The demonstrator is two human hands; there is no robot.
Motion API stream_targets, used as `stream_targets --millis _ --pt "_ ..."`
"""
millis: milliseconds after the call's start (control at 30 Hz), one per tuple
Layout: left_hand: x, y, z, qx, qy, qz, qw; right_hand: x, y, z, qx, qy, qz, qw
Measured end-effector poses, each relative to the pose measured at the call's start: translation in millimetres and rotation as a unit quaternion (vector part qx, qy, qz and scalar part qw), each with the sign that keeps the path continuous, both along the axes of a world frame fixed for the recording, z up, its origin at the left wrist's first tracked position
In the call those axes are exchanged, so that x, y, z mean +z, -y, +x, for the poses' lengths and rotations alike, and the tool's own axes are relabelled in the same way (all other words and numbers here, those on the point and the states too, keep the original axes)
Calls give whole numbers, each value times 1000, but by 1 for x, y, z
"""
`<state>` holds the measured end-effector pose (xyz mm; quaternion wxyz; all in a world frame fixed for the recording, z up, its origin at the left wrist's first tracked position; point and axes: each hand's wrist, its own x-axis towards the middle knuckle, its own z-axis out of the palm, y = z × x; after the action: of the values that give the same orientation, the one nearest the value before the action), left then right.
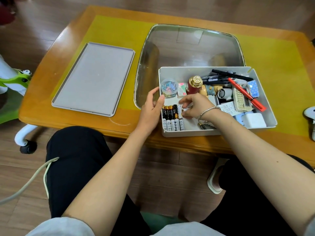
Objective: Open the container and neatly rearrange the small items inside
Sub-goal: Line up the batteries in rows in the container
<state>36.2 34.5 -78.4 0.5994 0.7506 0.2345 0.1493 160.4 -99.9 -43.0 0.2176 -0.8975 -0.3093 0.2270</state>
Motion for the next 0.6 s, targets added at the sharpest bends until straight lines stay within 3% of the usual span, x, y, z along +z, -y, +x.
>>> stream_targets --millis 233,400,600 --pt "1 0 0 1 0 -14 1000 -2 13 13 54 103 -97 988" --pt "1 -1 0 1 -2 -10 1000 -4 13 15 39 125 -113 985" --pt "-1 -1 0 -1 4 -16 1000 4 17 11 19 40 -83 996"
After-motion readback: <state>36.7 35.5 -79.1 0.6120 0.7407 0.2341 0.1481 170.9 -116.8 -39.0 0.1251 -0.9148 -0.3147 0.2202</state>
